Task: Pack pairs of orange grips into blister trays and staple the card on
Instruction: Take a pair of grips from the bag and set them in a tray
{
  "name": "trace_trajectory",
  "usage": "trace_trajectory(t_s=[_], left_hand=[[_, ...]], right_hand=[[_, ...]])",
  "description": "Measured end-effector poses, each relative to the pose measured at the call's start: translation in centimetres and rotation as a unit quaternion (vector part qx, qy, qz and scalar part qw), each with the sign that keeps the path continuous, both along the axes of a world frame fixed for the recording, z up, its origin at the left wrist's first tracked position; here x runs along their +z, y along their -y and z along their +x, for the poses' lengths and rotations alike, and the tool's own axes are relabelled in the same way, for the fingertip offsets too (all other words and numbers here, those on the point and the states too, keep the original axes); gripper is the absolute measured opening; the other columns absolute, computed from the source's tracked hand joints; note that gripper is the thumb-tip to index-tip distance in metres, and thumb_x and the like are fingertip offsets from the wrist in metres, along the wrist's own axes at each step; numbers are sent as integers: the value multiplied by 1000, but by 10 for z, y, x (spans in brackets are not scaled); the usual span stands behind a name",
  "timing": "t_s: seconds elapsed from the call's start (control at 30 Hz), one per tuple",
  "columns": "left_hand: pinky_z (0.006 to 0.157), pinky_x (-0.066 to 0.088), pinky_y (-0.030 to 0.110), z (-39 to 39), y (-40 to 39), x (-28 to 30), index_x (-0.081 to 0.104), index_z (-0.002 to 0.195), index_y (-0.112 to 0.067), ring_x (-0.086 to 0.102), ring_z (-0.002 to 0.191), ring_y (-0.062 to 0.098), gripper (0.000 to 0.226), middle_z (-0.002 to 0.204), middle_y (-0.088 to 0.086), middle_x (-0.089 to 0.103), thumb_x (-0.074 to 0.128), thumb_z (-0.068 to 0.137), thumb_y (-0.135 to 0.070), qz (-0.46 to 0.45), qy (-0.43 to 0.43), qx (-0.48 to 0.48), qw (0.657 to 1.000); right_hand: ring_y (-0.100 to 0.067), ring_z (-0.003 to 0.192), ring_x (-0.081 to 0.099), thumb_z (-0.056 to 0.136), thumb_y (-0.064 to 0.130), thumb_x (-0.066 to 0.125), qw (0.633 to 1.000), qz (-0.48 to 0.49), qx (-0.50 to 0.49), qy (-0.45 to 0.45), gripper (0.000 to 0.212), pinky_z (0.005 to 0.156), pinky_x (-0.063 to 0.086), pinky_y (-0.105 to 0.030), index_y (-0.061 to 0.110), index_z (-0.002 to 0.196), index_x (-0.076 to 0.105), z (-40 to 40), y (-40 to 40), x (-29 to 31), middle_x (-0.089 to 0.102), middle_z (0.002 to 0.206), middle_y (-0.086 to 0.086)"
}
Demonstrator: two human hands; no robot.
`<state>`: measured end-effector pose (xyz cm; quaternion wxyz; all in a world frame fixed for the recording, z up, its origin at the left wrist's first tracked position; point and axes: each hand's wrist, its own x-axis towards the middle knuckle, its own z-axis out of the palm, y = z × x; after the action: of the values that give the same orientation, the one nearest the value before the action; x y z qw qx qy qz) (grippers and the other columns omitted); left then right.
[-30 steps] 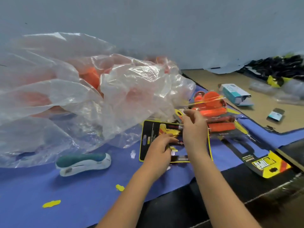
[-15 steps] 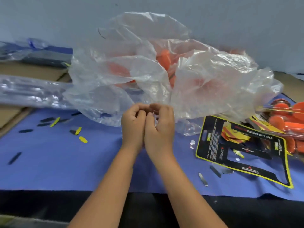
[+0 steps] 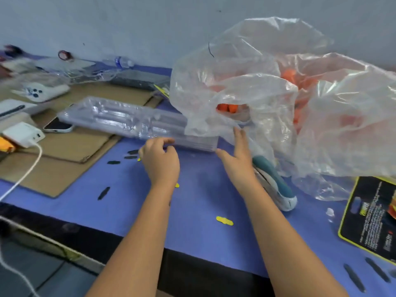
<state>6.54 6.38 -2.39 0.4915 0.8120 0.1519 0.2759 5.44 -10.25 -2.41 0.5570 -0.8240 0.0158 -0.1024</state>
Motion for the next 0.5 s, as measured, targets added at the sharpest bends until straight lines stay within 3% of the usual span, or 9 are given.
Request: trace_trajectory(t_s=[0.07,0.13,0.3,0.4,0.5], left_hand=[[107,25,29,13,-5,2,66,111,-14,31,133,26,42,137,2,51,44,81,5,72,4,1,997],[116,14,32,31,-7,5,58,125,-9,21,143,28,48,151,10,39,44,82,7,159,-12,-37,986],[119,-5,44,64,9,-3,27,151,-18,-3,150,20,56,163,1,14,38,97,-11,284,-121,-129,942],[119,-4,46,63,12,-17,40,144,-20,14,147,17,47,155,1,29,38,97,-14,296,-110,-118,942],[118,10,47,59,5,-15,61,122,-11,38,127,28,33,128,10,51,47,93,-17,322,-61,-89,941]], right_hand=[[-12,151,3,93,10,55,998,-8,-58,-2,76,118,8,-24,21,157,14,3,12,-7,2,165,2],[-10,150,4,93,9,51,996,6,-86,-2,74,118,10,-24,20,157,14,3,13,-13,-1,165,5],[-5,149,5,94,9,50,996,19,-92,9,75,116,13,-21,22,157,11,7,15,-14,-5,164,12],[-2,144,19,91,9,53,994,19,-97,36,68,110,20,-18,27,152,28,4,14,-15,15,161,9],[8,99,48,86,7,58,990,43,-100,86,39,82,40,-19,40,105,52,0,13,-15,52,114,15]])
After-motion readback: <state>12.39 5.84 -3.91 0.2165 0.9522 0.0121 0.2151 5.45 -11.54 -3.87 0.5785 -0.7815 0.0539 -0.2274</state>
